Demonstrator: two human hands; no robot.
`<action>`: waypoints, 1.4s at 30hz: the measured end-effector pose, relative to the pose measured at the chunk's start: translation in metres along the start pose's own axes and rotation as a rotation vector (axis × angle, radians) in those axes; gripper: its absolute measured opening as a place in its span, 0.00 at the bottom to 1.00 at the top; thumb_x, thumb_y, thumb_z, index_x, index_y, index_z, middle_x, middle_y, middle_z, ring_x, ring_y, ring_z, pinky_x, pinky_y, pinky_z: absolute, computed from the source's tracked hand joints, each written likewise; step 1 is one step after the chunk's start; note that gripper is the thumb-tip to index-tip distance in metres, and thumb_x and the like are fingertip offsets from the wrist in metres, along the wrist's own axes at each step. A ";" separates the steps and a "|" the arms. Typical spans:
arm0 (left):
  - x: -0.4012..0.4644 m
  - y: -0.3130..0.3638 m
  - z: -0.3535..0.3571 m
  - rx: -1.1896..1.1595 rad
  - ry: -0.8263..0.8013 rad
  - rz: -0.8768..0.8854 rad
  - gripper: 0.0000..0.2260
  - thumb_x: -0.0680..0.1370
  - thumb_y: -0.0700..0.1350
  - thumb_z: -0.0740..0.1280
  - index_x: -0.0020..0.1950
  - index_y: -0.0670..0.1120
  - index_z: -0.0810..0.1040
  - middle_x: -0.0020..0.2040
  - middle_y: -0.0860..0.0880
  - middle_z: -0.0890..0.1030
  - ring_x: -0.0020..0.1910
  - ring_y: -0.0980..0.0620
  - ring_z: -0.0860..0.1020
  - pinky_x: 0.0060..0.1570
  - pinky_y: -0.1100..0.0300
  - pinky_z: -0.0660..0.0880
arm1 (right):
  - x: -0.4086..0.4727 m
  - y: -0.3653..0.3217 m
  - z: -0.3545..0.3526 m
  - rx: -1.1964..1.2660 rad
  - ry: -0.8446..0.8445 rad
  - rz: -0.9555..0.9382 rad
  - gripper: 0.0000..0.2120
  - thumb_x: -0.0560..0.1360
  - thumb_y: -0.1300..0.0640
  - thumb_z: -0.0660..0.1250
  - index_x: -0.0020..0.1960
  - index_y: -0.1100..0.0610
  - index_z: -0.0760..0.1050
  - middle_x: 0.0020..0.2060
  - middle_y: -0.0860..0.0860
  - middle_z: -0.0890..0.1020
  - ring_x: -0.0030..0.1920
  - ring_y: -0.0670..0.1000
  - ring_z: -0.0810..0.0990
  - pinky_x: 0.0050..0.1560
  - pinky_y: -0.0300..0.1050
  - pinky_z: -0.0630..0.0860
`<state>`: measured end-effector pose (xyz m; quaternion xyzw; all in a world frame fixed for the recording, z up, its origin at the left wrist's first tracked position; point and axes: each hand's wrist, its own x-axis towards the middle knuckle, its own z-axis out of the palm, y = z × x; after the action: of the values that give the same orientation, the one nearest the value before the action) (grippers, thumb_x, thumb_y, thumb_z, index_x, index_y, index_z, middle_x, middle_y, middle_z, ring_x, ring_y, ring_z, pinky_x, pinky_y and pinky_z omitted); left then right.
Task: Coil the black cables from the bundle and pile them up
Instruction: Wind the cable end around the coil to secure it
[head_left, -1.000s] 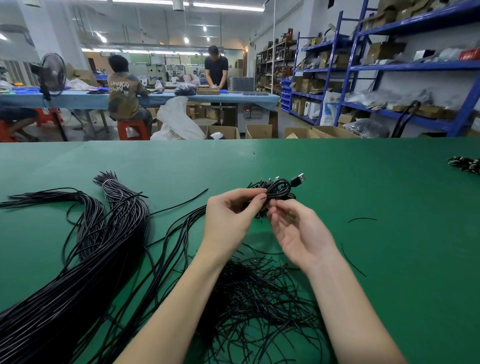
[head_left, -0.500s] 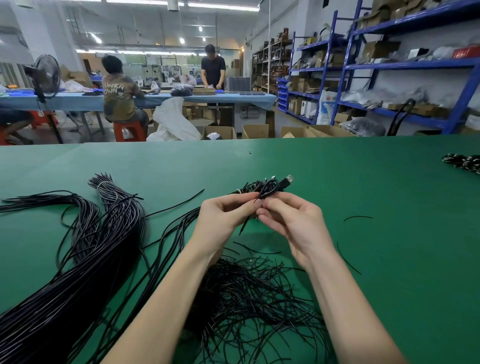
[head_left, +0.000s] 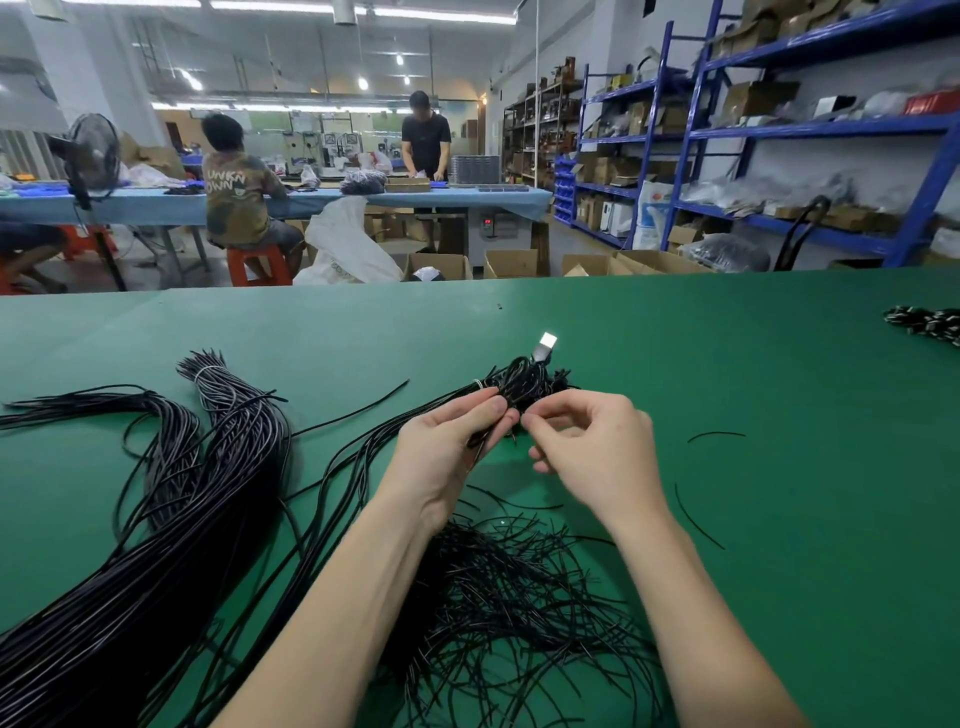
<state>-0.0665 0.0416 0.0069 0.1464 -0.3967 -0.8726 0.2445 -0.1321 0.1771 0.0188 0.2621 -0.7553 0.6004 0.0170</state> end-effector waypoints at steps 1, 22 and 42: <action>0.000 -0.001 0.001 -0.001 0.000 -0.004 0.15 0.65 0.32 0.74 0.52 0.34 0.82 0.47 0.38 0.86 0.44 0.46 0.86 0.42 0.65 0.81 | 0.000 0.000 0.000 -0.004 -0.014 0.002 0.06 0.74 0.60 0.76 0.39 0.52 0.84 0.30 0.47 0.85 0.29 0.46 0.84 0.30 0.35 0.80; -0.014 -0.005 0.013 0.513 -0.142 0.339 0.07 0.74 0.36 0.74 0.48 0.46 0.86 0.45 0.45 0.87 0.47 0.48 0.86 0.48 0.65 0.79 | 0.006 0.001 -0.010 0.543 -0.219 0.391 0.05 0.74 0.60 0.76 0.44 0.62 0.84 0.32 0.50 0.84 0.30 0.43 0.79 0.31 0.34 0.78; -0.011 -0.009 0.021 0.241 -0.010 0.136 0.04 0.77 0.36 0.70 0.48 0.38 0.84 0.42 0.42 0.86 0.39 0.52 0.84 0.46 0.64 0.80 | 0.005 0.002 -0.012 0.617 -0.292 0.353 0.02 0.77 0.65 0.71 0.47 0.64 0.82 0.37 0.54 0.85 0.35 0.46 0.83 0.37 0.42 0.83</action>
<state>-0.0694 0.0662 0.0146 0.1431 -0.5087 -0.8008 0.2819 -0.1409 0.1867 0.0220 0.2034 -0.5673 0.7494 -0.2742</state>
